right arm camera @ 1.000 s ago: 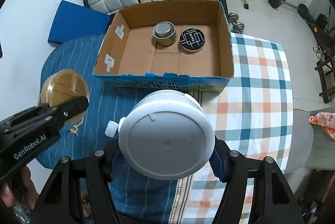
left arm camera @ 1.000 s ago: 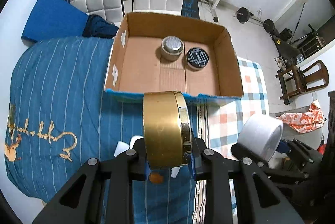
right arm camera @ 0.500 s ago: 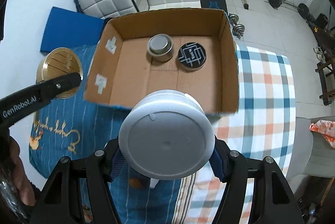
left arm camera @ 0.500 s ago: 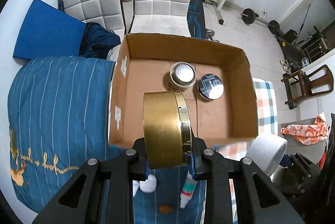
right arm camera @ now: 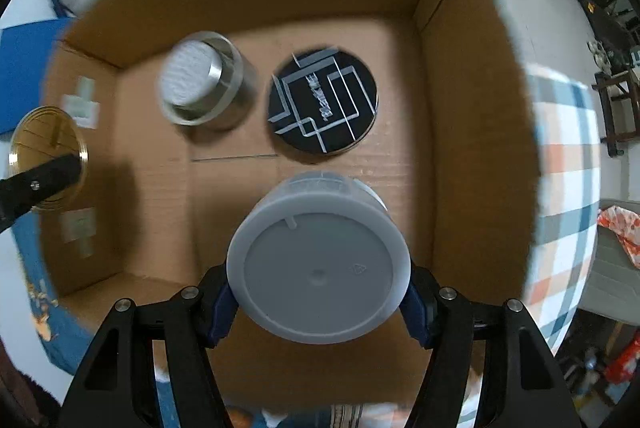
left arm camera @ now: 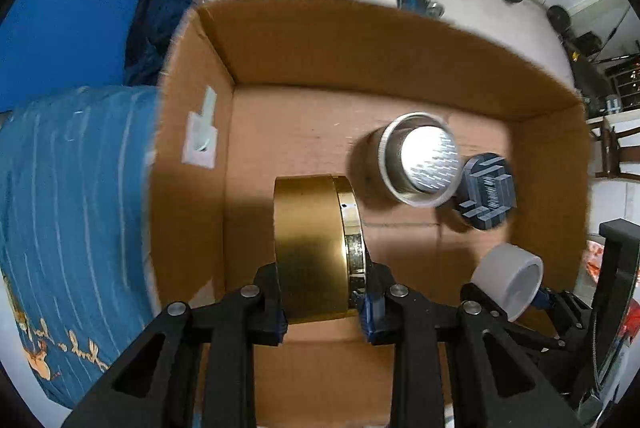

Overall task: Organize rigid objects
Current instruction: 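Carry the gold tin with the left tool while the right tool carries the white jar into the box, then release the gold tin and white jar in the box and withdraw both tools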

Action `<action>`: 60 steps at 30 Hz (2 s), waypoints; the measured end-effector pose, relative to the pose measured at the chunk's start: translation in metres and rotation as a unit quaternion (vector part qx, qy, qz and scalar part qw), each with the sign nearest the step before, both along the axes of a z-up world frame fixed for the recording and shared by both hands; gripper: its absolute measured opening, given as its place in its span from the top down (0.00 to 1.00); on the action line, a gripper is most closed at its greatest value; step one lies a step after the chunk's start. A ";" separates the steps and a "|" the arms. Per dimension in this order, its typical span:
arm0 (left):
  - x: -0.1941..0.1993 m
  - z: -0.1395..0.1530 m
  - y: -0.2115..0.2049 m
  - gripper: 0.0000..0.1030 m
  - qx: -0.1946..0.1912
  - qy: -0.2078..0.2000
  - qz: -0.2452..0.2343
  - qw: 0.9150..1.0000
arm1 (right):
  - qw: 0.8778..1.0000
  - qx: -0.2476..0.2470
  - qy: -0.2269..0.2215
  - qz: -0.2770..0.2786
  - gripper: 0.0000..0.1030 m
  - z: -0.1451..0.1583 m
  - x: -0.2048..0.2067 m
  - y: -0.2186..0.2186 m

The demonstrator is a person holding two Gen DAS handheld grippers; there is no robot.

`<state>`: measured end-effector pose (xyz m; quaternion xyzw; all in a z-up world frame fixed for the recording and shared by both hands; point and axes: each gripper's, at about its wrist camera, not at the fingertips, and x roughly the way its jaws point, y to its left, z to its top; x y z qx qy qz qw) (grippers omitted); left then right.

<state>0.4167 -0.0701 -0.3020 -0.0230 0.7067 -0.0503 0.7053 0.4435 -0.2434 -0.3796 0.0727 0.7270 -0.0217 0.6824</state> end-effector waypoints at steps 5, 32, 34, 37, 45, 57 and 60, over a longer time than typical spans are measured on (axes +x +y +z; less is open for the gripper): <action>0.016 -0.037 -0.001 0.77 0.013 0.030 -0.004 0.999 | 1.000 -0.028 0.002 -0.007 0.33 -0.025 0.020 -0.002; 0.050 -0.061 -0.005 0.77 0.010 0.065 -0.011 0.998 | 0.998 -0.060 0.031 0.013 0.32 -0.043 0.053 0.014; 0.055 -0.057 -0.005 0.77 0.010 0.066 -0.012 0.998 | 0.997 -0.063 0.033 0.010 0.32 -0.043 0.060 0.013; 0.057 -0.055 -0.002 0.76 0.005 0.069 -0.008 0.998 | 0.998 -0.054 0.037 0.005 0.32 -0.043 0.068 0.007; 0.041 -0.030 -0.001 0.61 -0.005 0.056 0.004 0.998 | 0.999 -0.045 0.029 0.002 0.30 -0.034 0.038 -0.010; -0.008 0.037 0.005 0.14 -0.003 -0.016 0.002 1.000 | 0.999 -0.017 -0.038 0.008 0.00 0.055 -0.012 0.003; -0.023 0.059 0.005 0.13 -0.007 -0.038 0.001 0.999 | 0.998 -0.023 -0.060 0.009 0.00 0.077 -0.028 0.002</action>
